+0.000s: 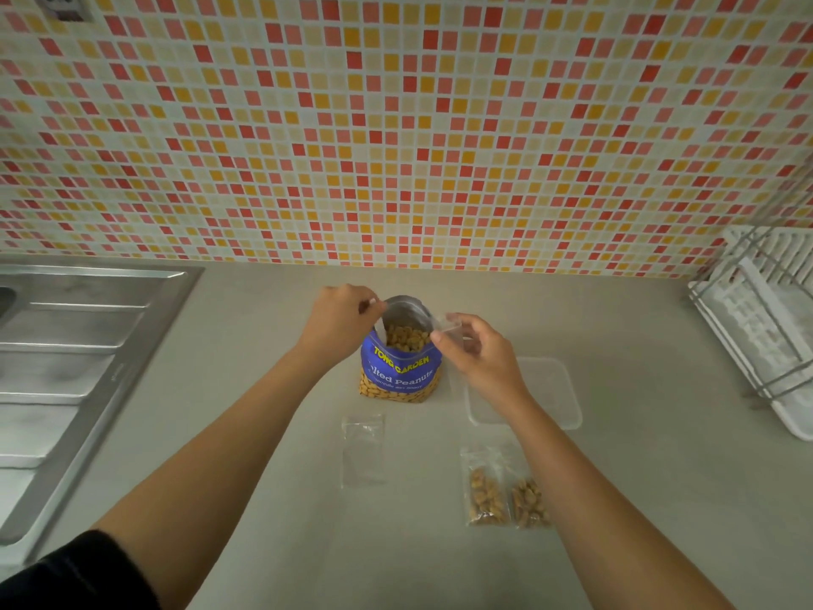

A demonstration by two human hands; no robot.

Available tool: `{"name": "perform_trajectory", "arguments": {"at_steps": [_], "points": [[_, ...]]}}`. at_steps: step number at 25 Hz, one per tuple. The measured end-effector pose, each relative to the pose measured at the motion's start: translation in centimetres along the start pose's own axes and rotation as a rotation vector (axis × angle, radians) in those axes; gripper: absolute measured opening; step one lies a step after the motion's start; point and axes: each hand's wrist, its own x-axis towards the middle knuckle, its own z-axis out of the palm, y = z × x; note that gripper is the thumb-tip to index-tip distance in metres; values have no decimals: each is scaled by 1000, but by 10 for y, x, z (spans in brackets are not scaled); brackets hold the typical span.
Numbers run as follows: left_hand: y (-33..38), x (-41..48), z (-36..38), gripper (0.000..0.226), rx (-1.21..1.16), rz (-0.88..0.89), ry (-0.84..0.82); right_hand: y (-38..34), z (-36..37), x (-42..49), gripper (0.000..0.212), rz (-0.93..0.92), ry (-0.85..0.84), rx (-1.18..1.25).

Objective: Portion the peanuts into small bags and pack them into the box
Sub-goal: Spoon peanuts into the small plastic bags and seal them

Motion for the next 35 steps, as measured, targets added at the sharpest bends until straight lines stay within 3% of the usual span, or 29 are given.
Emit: {"name": "perform_trajectory", "arguments": {"at_steps": [5,12,22,29,35], "points": [[-12,4,21,33,-235,-348,121,1,0,2,51,23,-4,-2],[-16,7,18,27,-656,-614,124,2,-1,0,49,36,-15,-24],[-23,9,19,19,-883,-729,132,-4,-7,5,46,67,25,99],[-42,15,6,18,-948,-785,157,-17,-7,10,57,-161,17,-258],[-46,29,-11,21,-904,-748,154,-24,0,20,61,-192,-16,-510]]}}
